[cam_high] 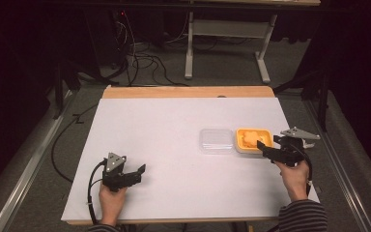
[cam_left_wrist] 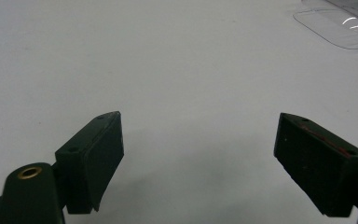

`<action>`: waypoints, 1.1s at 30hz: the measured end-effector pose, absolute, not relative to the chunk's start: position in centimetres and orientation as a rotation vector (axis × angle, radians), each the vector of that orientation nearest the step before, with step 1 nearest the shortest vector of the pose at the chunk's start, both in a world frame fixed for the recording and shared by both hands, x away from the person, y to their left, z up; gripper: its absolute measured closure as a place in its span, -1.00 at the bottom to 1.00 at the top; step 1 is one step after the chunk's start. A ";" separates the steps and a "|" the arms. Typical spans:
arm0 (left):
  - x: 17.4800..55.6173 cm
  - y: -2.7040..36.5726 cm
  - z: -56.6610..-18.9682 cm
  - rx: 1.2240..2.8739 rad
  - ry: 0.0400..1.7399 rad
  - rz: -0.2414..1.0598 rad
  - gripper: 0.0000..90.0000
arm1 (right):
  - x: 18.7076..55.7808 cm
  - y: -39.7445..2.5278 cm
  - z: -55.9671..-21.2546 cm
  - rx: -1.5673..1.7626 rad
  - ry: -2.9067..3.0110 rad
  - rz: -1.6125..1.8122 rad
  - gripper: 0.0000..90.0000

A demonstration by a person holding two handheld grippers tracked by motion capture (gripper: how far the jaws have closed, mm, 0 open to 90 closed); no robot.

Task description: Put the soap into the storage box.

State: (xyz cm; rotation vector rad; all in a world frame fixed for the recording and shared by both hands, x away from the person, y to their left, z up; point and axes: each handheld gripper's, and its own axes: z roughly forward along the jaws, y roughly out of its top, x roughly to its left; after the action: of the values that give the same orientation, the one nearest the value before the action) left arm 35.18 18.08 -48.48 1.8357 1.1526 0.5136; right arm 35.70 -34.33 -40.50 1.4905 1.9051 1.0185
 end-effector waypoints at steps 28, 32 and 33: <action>35.2 18.1 -48.5 1.835 1.156 0.512 -0.64 | 32.4 -35.8 -41.4 1.491 1.843 1.098 -0.36; 35.2 18.1 -48.5 1.836 1.155 0.510 -0.64 | 31.8 -35.9 -41.4 1.497 1.832 1.104 -0.36; 35.2 18.1 -48.5 1.836 1.155 0.511 -0.64 | 31.7 -36.0 -41.4 1.492 1.831 1.103 -0.36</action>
State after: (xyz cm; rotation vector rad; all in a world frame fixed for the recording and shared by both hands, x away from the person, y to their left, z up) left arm 35.21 18.11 -48.48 1.8360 1.1551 0.5106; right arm 31.68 -35.96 -41.43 1.4922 1.8312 1.1026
